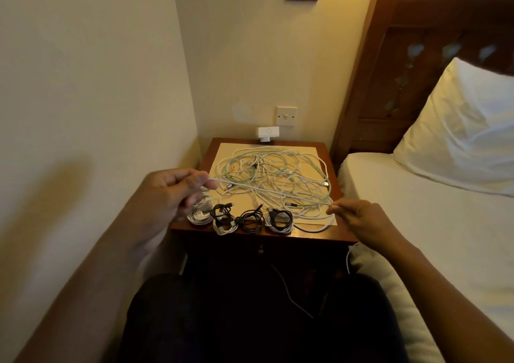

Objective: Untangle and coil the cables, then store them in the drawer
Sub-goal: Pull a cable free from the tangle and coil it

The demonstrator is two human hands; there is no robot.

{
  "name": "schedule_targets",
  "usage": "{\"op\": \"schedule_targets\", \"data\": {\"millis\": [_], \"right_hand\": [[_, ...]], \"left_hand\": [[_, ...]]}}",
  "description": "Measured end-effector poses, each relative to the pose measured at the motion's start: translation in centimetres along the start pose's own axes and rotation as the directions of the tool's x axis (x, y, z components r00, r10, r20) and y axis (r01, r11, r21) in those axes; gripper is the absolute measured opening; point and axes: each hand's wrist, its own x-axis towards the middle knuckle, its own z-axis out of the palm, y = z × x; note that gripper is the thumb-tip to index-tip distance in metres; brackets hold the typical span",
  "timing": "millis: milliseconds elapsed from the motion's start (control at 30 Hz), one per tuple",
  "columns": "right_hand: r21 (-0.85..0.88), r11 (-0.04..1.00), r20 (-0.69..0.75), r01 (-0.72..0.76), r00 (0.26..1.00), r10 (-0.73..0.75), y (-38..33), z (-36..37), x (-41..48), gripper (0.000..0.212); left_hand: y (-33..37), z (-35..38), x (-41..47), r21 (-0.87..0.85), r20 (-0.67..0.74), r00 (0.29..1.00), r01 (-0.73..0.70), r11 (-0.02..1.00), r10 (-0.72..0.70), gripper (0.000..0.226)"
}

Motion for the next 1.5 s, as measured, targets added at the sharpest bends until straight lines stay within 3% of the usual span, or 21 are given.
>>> {"op": "schedule_targets", "data": {"millis": [100,267,333,400,467,500,567,667,733,800,867,900,1000,1067,1100,1167,1233,1300,1400,1500], "right_hand": [[-0.088,0.996,-0.041,-0.027,0.999,0.024,1.1,0.5,-0.1,0.026],[-0.165,0.976,-0.011,-0.144,0.990,0.144,3.2,1.0,0.0,0.024],[-0.253,0.958,0.102,-0.133,0.981,0.164,2.5,1.0,-0.1,0.024],[-0.418,0.908,0.264,-0.028,0.953,0.151,1.1,0.5,-0.8,0.053],[-0.298,0.953,0.364,0.043,0.929,0.072,-1.9,0.3,-2.2,0.084],[-0.181,0.980,0.384,0.087,0.923,-0.011,-3.9,0.6,-3.0,0.088],[0.056,0.977,0.403,0.206,0.890,-0.211,-7.8,2.4,-5.0,0.072],[0.279,0.927,0.335,0.250,0.879,-0.338,-10.2,5.2,-6.1,0.017],[0.379,0.900,0.212,0.215,0.927,-0.310,-9.6,5.6,-5.7,0.019],[0.364,0.903,0.099,0.230,0.954,-0.283,-8.4,5.5,-4.9,0.020],[0.301,0.924,0.060,0.234,0.963,-0.264,-7.3,6.3,-4.6,0.020],[0.307,0.929,0.074,0.206,0.968,-0.239,-7.2,7.1,-4.9,0.021],[0.246,0.959,0.199,0.139,0.961,-0.191,-7.6,10.1,-6.7,0.024],[0.166,0.968,0.340,0.190,0.910,-0.237,-9.0,11.2,-8.9,0.025],[0.148,0.967,0.413,0.208,0.875,-0.251,-10.0,11.2,-10.0,0.025],[0.120,0.963,0.457,0.241,0.848,-0.269,-11.8,10.5,-11.3,0.023],[0.078,0.942,0.357,0.326,0.873,-0.332,-13.4,8.5,-11.4,0.024],[0.048,0.915,0.210,0.400,0.892,-0.401,-14.2,6.1,-10.7,0.024],[0.089,0.915,0.060,0.395,0.914,-0.400,-13.8,3.5,-8.7,0.015],[0.197,0.909,0.023,0.368,0.925,-0.380,-12.3,3.5,-6.8,0.008]], "left_hand": [[0.4,0.1,-0.5,-0.087,0.042,0.999,0.000,0.996,0.003,0.028],[0.5,-0.4,-0.7,-0.170,-0.008,1.000,0.016,0.985,-0.018,0.028],[-0.3,0.4,-1.0,-0.126,-0.041,0.999,0.005,0.992,-0.010,0.028],[-1.0,1.5,-1.3,0.009,-0.006,1.000,0.016,1.000,-0.016,0.025],[-1.7,3.1,-1.6,0.103,0.096,0.993,0.059,0.993,-0.069,0.024],[-2.1,4.0,-1.5,0.121,0.138,0.986,0.076,0.990,-0.093,0.024],[-2.7,5.9,-1.4,0.131,0.182,0.978,0.083,0.988,-0.106,0.024],[-3.2,7.2,-1.3,0.120,0.192,0.976,0.085,0.989,-0.107,0.027],[-3.8,6.8,-1.4,0.161,0.222,0.953,0.174,0.971,-0.208,0.033],[-4.2,6.1,-1.9,0.175,0.328,0.869,0.329,0.928,-0.370,0.038],[-4.2,5.8,-2.3,-0.031,0.436,0.804,0.461,0.887,-0.404,0.033],[-4.1,5.8,-2.2,-0.200,0.450,0.817,0.486,0.851,-0.361,0.030],[-3.8,6.1,-1.2,-0.581,0.319,0.924,0.365,0.728,-0.209,0.025],[-4.2,6.4,-0.4,-0.646,0.211,0.969,0.235,0.726,-0.126,0.027],[-4.6,6.4,-0.1,-0.602,0.158,0.983,0.174,0.779,-0.097,0.026],[-5.4,6.3,0.0,-0.312,0.077,0.997,0.050,0.949,-0.028,0.023],[-6.3,6.0,-0.5,0.055,0.159,0.987,-0.030,0.998,0.021,0.025],[-6.9,5.5,-1.1,0.212,0.317,0.948,-0.041,0.976,-0.029,0.027],[-7.0,5.0,-2.3,0.025,0.476,0.874,0.097,0.995,-0.097,0.032],[-6.3,4.4,-2.9,-0.186,0.562,0.814,0.294,0.938,-0.144,0.030]]}}
